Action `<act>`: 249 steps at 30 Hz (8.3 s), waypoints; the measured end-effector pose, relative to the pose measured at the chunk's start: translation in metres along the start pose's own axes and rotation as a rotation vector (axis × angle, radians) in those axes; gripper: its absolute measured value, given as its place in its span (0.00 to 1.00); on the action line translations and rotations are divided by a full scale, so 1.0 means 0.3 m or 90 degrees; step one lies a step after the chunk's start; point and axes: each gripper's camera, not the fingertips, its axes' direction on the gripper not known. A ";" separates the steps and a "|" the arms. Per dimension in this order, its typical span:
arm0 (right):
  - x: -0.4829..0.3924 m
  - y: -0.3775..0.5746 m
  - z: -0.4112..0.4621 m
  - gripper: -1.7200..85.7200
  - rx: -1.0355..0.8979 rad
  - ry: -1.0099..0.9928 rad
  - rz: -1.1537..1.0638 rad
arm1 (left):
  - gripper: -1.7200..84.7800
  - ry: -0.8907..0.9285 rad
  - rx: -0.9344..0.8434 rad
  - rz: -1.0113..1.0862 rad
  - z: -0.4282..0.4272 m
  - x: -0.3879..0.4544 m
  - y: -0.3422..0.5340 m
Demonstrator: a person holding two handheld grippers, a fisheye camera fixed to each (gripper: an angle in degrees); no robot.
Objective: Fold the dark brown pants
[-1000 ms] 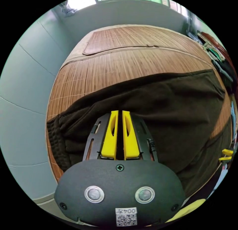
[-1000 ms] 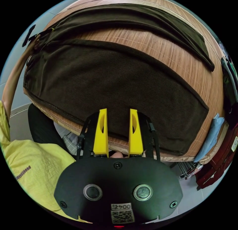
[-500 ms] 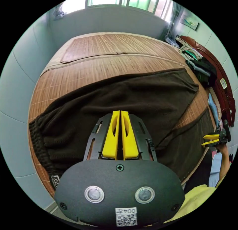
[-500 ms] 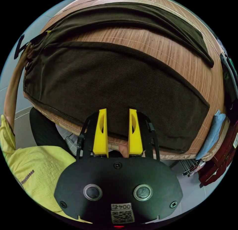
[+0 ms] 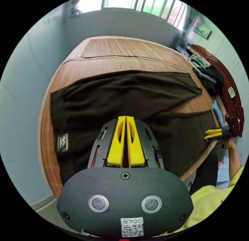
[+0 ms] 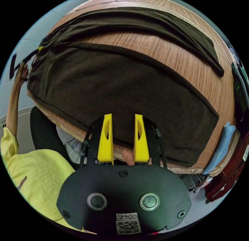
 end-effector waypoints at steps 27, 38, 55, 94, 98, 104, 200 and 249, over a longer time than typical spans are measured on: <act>-0.032 0.298 -0.167 0.12 0.146 -0.018 0.085 | 0.02 -0.045 0.136 -0.389 -0.603 0.030 1.087; -0.066 0.388 -0.220 0.13 0.167 -0.013 0.068 | 0.03 -0.005 0.060 -0.184 -0.253 0.296 0.412; -0.052 0.479 -0.296 0.13 0.184 -0.034 0.046 | 0.10 -0.116 -0.020 -0.072 0.349 0.176 -0.582; 0.098 0.557 -0.389 0.11 0.204 -0.068 0.040 | 0.03 -0.131 -0.009 -0.274 0.530 -0.299 -0.719; 0.130 0.562 -0.393 0.11 0.212 -0.085 0.070 | 0.03 -0.075 0.039 -0.243 0.453 -0.251 -0.697; 0.149 0.579 -0.388 0.10 0.236 -0.077 0.080 | 0.02 0.042 0.070 -0.124 0.411 -0.020 -0.469; 1.139 -0.621 -0.650 0.11 0.434 0.034 0.092 | 0.03 0.082 0.086 -0.145 0.665 -0.322 -0.112; 1.427 -0.664 -0.890 0.05 0.422 0.190 0.192 | 0.03 0.099 0.091 -0.152 0.653 -0.365 -0.111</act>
